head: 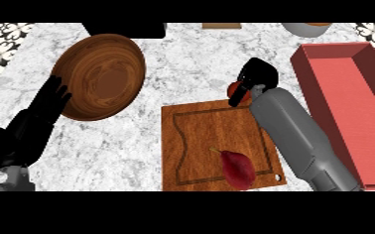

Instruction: Pick the bell pepper from the cutting board and place it in the cardboard box

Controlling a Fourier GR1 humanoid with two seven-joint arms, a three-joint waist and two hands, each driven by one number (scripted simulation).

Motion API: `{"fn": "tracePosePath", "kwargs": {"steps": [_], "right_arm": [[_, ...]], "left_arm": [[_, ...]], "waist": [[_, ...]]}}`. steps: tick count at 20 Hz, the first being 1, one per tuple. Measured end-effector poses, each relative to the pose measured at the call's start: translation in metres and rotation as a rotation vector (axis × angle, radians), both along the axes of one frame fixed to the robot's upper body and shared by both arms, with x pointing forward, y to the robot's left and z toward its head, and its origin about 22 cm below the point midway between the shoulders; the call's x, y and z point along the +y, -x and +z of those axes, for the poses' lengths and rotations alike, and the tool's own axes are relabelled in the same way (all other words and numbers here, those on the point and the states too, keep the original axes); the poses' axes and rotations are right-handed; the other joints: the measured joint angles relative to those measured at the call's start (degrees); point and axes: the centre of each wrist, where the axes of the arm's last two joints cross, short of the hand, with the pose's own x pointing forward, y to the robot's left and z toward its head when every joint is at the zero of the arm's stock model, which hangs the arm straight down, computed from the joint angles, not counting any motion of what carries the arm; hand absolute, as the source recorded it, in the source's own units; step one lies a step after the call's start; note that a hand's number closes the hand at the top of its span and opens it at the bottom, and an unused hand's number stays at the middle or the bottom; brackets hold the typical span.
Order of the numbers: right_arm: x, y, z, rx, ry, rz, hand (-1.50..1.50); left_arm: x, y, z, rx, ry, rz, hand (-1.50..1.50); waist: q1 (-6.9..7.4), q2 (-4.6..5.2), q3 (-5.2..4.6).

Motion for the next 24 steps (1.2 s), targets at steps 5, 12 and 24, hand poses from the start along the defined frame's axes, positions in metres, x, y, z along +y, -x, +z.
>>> {"fn": "tracePosePath", "kwargs": {"steps": [5, 12, 24], "right_arm": [[0.003, -0.009, 0.013, -0.069, 0.071, -0.028, 1.5], [0.018, -0.01, 0.07, -0.273, 0.14, 0.007, 1.5], [0.028, 0.005, 0.191, -0.67, 0.268, -0.104, 1.5]], "left_arm": [[0.006, -0.001, 0.003, 0.007, 0.0, -0.002, 0.0], [0.006, 0.002, -0.007, 0.005, 0.0, 0.004, 0.0], [0.012, 0.005, -0.001, 0.012, -0.003, 0.022, 0.0]], "waist": [[-0.1, -0.07, 0.0], [-0.65, -0.36, -0.02], [-1.37, -0.7, -0.07]]}}
